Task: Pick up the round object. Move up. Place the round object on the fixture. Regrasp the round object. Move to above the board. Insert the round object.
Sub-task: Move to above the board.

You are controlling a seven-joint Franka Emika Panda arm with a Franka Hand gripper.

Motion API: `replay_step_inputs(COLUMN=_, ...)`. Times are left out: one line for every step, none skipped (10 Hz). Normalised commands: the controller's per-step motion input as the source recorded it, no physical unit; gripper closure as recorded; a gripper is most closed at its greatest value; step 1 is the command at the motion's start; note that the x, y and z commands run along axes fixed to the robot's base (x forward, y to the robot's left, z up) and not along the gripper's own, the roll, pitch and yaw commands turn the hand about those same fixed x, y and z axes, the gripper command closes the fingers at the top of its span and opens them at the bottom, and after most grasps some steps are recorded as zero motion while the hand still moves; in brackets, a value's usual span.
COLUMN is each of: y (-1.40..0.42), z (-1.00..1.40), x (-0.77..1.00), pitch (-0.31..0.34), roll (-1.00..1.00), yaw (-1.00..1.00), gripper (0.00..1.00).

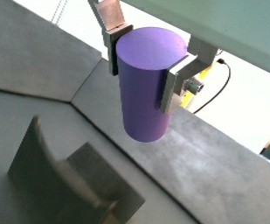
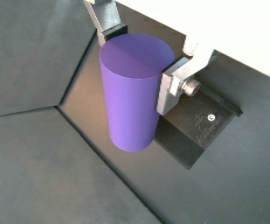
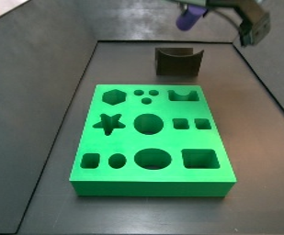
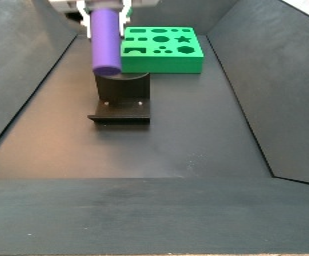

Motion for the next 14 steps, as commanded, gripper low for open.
replay_step_inputs(y=-0.01, z=1.00, x=-0.02, pitch=0.083, roll=-0.06, yaw=-0.01, gripper=1.00)
replay_step_inputs(y=-0.01, z=1.00, x=-0.02, pitch=0.084, roll=-0.06, yaw=0.01, gripper=1.00)
replay_step_inputs(y=-0.01, z=0.99, x=-0.02, pitch=0.081, roll=-0.06, yaw=0.02, gripper=1.00)
replay_step_inputs(y=-0.01, z=0.82, x=-0.02, pitch=0.082, roll=-0.05, yaw=0.03, gripper=1.00)
replay_step_inputs(y=-0.01, z=0.60, x=-0.01, pitch=0.082, roll=-0.05, yaw=0.04, gripper=1.00)
replay_step_inputs(y=-0.01, z=0.38, x=0.00, pitch=0.085, roll=-0.05, yaw=0.05, gripper=1.00)
replay_step_inputs(y=-0.01, z=0.27, x=0.00, pitch=0.088, roll=-0.05, yaw=0.05, gripper=1.00)
replay_step_inputs(y=-1.00, z=0.38, x=-0.61, pitch=-0.020, roll=-1.00, yaw=-0.02, gripper=1.00)
replay_step_inputs(y=-1.00, z=0.39, x=-0.62, pitch=-0.037, roll=-1.00, yaw=-0.02, gripper=1.00)
replay_step_inputs(y=-1.00, z=0.40, x=-0.66, pitch=-0.052, roll=-1.00, yaw=-0.03, gripper=1.00)
replay_step_inputs(y=-1.00, z=0.39, x=-0.67, pitch=-0.061, roll=-1.00, yaw=-0.03, gripper=1.00)
replay_step_inputs(y=-1.00, z=0.40, x=-0.69, pitch=-0.072, roll=-1.00, yaw=-0.03, gripper=1.00)
replay_step_inputs(y=-1.00, z=0.41, x=-0.72, pitch=-0.077, roll=-1.00, yaw=-0.03, gripper=1.00)
replay_step_inputs(y=-1.00, z=0.42, x=-0.75, pitch=-0.087, roll=-1.00, yaw=-0.04, gripper=1.00)
